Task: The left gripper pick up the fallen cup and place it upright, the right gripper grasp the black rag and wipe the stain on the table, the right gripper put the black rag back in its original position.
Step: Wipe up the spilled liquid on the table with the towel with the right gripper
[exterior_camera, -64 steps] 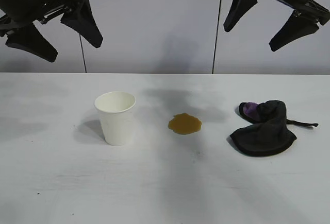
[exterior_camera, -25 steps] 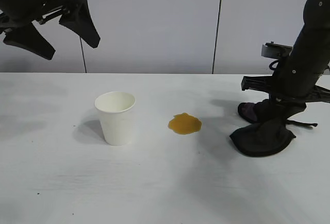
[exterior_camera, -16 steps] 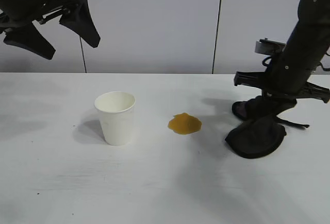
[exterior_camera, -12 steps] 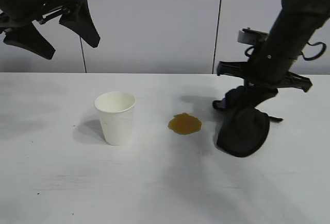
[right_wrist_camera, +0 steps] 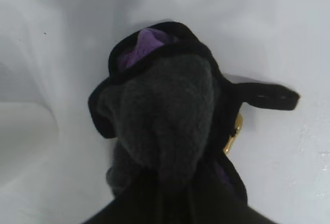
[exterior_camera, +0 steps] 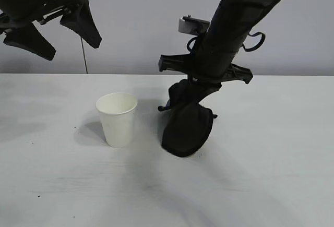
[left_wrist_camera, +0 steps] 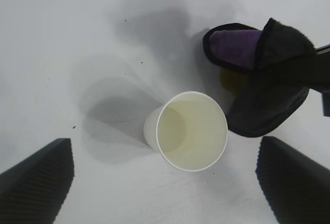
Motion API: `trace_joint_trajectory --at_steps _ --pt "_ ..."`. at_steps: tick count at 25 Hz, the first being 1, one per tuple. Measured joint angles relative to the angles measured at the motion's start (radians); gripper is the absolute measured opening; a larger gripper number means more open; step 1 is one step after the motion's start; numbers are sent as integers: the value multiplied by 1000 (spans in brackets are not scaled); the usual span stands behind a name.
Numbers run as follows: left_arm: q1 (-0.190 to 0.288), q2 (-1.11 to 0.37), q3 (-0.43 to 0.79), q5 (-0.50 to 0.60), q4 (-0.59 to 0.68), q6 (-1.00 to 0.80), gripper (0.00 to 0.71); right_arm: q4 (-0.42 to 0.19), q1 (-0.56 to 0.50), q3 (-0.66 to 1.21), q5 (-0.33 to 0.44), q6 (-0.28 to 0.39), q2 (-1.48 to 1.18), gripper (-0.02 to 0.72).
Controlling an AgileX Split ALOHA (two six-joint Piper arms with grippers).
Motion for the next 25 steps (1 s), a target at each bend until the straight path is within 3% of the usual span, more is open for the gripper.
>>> trace_joint_trajectory --at_steps 7,14,18,25 --pt "0 0 0 0 0 0 693 19 0 0 -60 5 84 13" --pt "0 0 0 -1 1 0 693 -126 -71 -9 -28 153 84 13" --pt "0 0 0 -4 2 0 693 -149 -157 -12 29 118 81 13" --pt "0 0 0 -16 4 0 693 -104 -228 -16 71 45 73 12"
